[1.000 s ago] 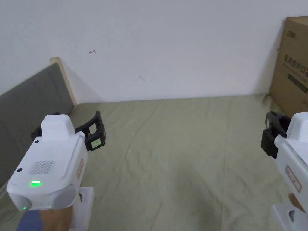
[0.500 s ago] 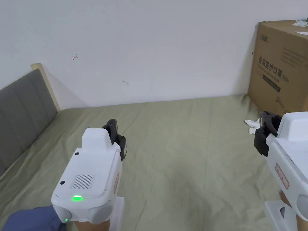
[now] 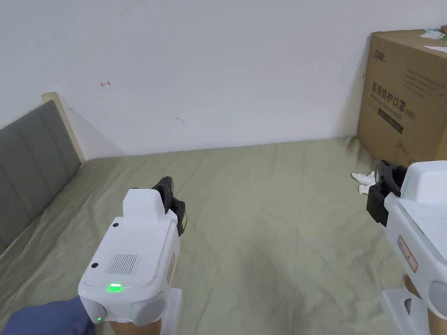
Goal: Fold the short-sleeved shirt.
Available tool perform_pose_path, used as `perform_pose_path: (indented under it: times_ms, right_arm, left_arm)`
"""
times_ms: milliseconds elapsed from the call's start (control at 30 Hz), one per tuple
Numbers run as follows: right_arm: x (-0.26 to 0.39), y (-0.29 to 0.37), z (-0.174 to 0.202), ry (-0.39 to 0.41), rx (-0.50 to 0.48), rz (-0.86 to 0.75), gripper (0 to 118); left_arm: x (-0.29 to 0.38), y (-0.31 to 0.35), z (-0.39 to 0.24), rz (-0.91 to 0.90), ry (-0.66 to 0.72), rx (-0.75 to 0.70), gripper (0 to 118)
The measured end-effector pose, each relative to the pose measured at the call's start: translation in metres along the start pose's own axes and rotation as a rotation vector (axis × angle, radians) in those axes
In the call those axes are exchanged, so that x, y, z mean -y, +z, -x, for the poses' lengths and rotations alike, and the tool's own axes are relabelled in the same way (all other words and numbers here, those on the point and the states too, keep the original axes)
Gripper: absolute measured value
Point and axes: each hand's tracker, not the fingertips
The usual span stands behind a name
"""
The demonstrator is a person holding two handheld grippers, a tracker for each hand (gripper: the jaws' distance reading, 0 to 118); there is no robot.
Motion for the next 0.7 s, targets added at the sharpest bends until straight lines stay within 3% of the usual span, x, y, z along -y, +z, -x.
perform_pose_path:
  times_ms: [700]
  right_arm:
    - [-0.0012,-0.0018,0.0052,0.009,0.004,0.009,0]
  left_arm:
    - [0.0003,-0.0016,0.0065,0.008,-0.003,-0.003,0]
